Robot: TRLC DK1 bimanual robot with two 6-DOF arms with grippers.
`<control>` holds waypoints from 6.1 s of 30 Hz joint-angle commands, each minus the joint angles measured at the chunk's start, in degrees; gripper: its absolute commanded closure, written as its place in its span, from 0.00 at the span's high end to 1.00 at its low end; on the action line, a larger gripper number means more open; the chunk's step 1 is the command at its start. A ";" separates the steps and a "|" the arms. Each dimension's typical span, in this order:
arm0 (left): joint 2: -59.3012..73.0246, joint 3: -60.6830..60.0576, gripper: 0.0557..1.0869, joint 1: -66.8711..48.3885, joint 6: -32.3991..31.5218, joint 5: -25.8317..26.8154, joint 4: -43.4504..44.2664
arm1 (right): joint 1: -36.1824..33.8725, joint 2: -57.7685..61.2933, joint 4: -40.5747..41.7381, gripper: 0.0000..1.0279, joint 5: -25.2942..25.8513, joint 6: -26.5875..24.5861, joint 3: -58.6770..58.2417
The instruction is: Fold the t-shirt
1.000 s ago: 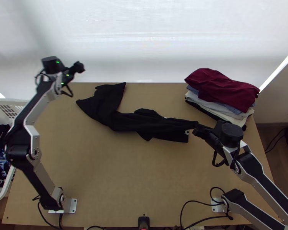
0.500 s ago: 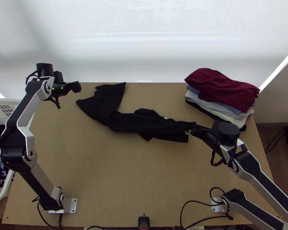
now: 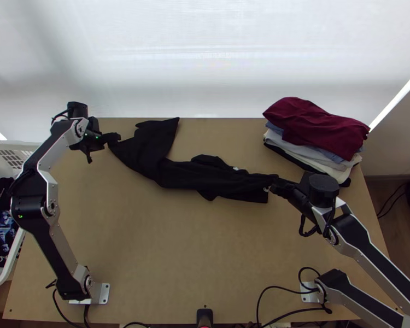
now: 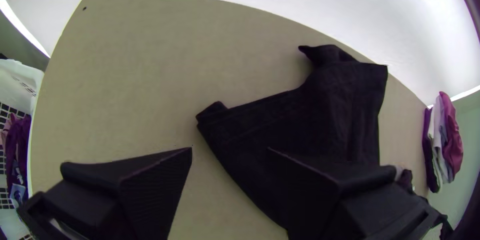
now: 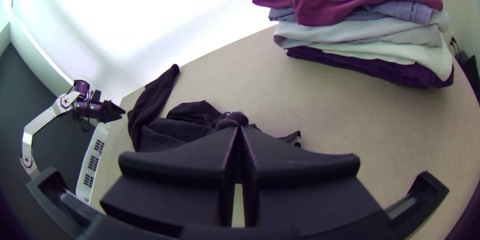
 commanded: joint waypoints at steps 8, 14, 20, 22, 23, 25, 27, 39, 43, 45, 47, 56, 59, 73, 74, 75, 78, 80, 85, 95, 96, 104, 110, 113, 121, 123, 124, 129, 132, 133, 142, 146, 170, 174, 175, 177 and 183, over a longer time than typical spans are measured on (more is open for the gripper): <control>4.18 -0.29 0.65 -0.96 0.60 -2.43 0.42 | 0.32 0.44 0.38 0.03 0.50 1.04 1.59; 4.88 -0.90 0.04 -1.93 -0.11 -4.10 3.76 | 0.32 0.44 0.46 0.03 0.50 1.04 1.77; 2.77 -1.69 0.04 -3.07 -1.60 -4.10 5.70 | -0.21 0.44 0.29 0.03 0.76 1.04 2.91; 0.92 -1.08 0.04 -2.46 -3.10 -4.10 6.40 | -0.91 0.35 -0.24 0.03 1.11 1.04 3.96; -0.13 -0.38 0.04 -2.02 -4.50 -4.10 6.57 | -1.35 0.35 -0.59 0.03 1.64 1.04 4.58; -2.42 0.94 0.04 -0.96 -6.52 -4.10 6.49 | -2.50 0.61 -1.47 0.03 1.99 1.12 6.34; -5.05 2.26 0.04 0.27 -8.54 -4.10 6.49 | -3.99 1.31 -2.35 0.03 2.61 1.12 8.62; -23.07 2.52 0.04 7.83 -13.29 -2.78 3.32 | -11.29 3.86 -5.34 0.03 3.57 1.12 18.91; -27.99 2.35 0.04 10.02 -13.55 -1.64 2.36 | -11.20 2.90 -6.83 0.03 4.01 1.12 21.81; -30.01 2.52 0.04 10.90 -13.55 -1.37 2.00 | -10.93 2.19 -7.53 0.03 4.01 1.12 23.21; -32.30 2.70 0.04 11.69 -13.55 -1.11 2.00 | -10.58 1.14 -7.62 0.03 4.01 0.86 24.09; -44.08 2.70 0.04 15.21 -18.30 -0.23 9.65 | -8.74 -0.18 -7.09 0.03 6.30 -4.94 36.40; -46.45 2.61 0.04 16.09 -19.27 -0.23 11.85 | -8.91 0.44 -3.58 0.03 7.18 -9.42 38.42; -52.87 3.32 0.04 21.01 -19.97 -0.23 20.73 | -5.05 0.08 22.96 0.03 7.09 -46.16 41.41; -52.87 3.32 0.04 21.01 -19.97 -0.23 21.60 | -5.05 0.61 23.32 0.03 7.00 -47.66 42.55; -52.95 3.32 0.04 21.01 -19.97 -0.23 22.57 | -5.13 1.23 23.58 0.03 7.09 -48.71 43.69; -52.51 3.40 0.04 20.92 -20.06 -0.23 26.17 | -5.22 2.90 24.99 0.03 7.00 -51.70 45.36; -51.90 3.75 0.04 20.31 -20.06 -0.23 28.02 | -5.48 4.21 25.95 0.03 6.91 -53.19 45.36; -48.73 4.02 0.04 19.08 -20.23 -1.02 32.68 | -6.63 8.96 28.59 0.03 6.47 -54.07 46.68; -37.48 10.35 0.04 14.50 -20.85 -5.94 39.09 | -10.14 27.68 30.08 0.03 8.76 -45.63 66.10; -36.08 11.49 0.04 14.50 -20.85 -6.03 39.62 | -10.23 30.05 30.08 0.03 9.20 -45.55 69.09; -30.80 21.07 0.04 13.89 -21.20 -7.61 39.62 | -10.23 40.86 26.83 0.03 9.64 -45.63 90.54; -38.80 21.16 0.04 13.89 -22.52 -7.53 35.93 | -9.62 32.78 21.65 0.03 10.78 -45.55 90.80; -43.81 20.54 0.04 14.15 -22.87 -7.17 33.21 | -9.00 25.66 18.22 0.03 12.10 -45.55 88.08; -55.94 19.22 0.04 14.77 -22.87 -7.17 27.93 | -7.95 7.91 5.39 0.03 14.82 -45.72 85.09; -58.84 18.61 0.04 15.38 -22.52 -7.26 26.17 | -8.47 4.48 2.22 0.03 14.91 -45.90 85.09; -60.42 17.91 0.04 15.56 -22.26 -7.35 25.91 | -8.91 2.98 0.82 0.03 15.09 -45.90 85.17; -66.22 16.06 0.04 15.56 -21.90 -7.61 24.33 | -11.46 -2.55 -5.69 0.03 15.09 -46.07 85.44; -67.98 15.88 0.04 15.47 -21.90 -7.61 22.66 | -11.73 -4.49 -9.03 0.03 15.09 -45.81 85.00; -68.25 15.62 0.04 15.38 -21.90 -7.61 22.04 | -11.73 -5.10 -10.08 0.03 15.09 -45.72 84.56; -75.01 -4.16 0.04 15.30 -20.23 -7.53 22.22 | -12.25 -16.79 -11.05 0.03 15.18 -36.67 57.31; -78.53 -17.34 0.04 15.21 -19.18 -7.17 26.79 | -11.46 -23.21 -7.71 0.03 15.18 -32.71 39.65; -61.92 -55.92 0.04 9.50 -16.10 -7.70 53.60 | -8.74 -2.90 27.27 0.03 14.12 -24.54 4.23; -56.73 -54.25 0.04 9.06 -15.93 -8.05 55.88 | -8.74 2.98 29.20 0.03 14.12 -23.40 5.11; -55.06 -53.55 0.04 9.06 -15.93 -8.40 56.58 | -8.82 4.48 29.64 0.03 14.12 -22.87 5.46; -52.07 -52.14 0.04 8.88 -15.93 -8.67 57.02 | -8.91 7.38 30.43 0.03 14.12 -22.61 6.51; -41.35 -45.82 0.04 7.74 -16.02 -9.37 57.64 | -10.23 17.31 31.93 0.03 14.12 -21.55 11.70</control>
